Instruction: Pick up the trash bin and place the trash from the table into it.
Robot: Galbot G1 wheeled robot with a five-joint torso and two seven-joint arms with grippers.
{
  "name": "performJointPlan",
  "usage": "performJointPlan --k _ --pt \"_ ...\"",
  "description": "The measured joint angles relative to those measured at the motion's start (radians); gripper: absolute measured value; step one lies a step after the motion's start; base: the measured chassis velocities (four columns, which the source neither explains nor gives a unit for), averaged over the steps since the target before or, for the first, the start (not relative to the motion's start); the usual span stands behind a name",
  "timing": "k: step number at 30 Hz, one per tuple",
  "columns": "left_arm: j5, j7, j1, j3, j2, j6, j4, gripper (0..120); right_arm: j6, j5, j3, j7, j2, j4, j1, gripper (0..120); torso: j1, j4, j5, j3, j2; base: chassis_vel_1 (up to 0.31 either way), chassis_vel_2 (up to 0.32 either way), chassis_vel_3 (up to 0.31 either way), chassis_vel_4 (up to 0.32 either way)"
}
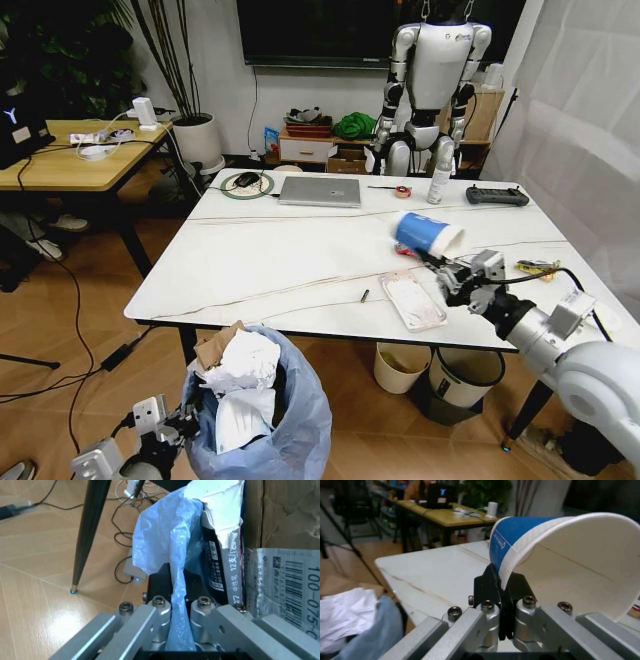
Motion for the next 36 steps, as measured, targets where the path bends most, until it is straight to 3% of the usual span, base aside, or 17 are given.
performJointPlan --k 6,11,14,17,20,29,36 --pt "0.001 0.0 0.003 -0.001 0.017 0.001 0.0 0 -0.053 -0.003 -0.158 0.042 -0.131 0.099 0.073 0 0.0 0.0001 0.0 0.0 0.0 0.0 0.0 0.0 0.0" --pt "0.0 0.0 -0.004 -0.002 0.025 0.004 -0.002 0 -0.108 -0.021 -0.299 0.075 -0.17 0.128 0.147 0 0.0 0.0 0.0003 0.0 0.0 0.0 0.0 0.0 0.0" --pt "-0.001 0.0 -0.004 -0.002 0.03 0.005 -0.002 0 -0.115 -0.032 -0.331 0.074 -0.183 0.128 0.151 0 0.0 0.0 0.0003 0.0 0.0 0.0 0.0 0.0 0.0" --pt "-0.001 0.0 -0.003 0.003 0.031 0.005 0.001 0 -0.105 -0.059 -0.362 0.063 -0.171 0.127 0.149 0 0.0 0.0 0.0 0.0 0.0 0.0 0.0 0.0 0.0" --pt "0.001 0.003 -0.002 0.011 0.029 0.005 0.008 0 -0.087 -0.07 -0.401 0.07 -0.11 0.125 0.161 0 0.0 0.0 0.0006 0.0 0.0 0.0 0.0 0.0 0.0" --pt "0.001 0.014 -0.008 0.041 0.046 0.003 0.007 0 -0.052 -0.059 -0.393 0.058 -0.061 0.122 0.124 0 0.0 0.0 0.0 0.0 0.0 0.0 0.0 0.0 0.0" --pt "-0.017 0.018 -0.018 0.081 0.121 0.001 -0.001 0 -0.013 -0.091 -0.417 0.047 -0.037 0.12 0.112 0 0.0 0.0 0.0 0.0 0.0 0.0 0.0 0.0 0.0"
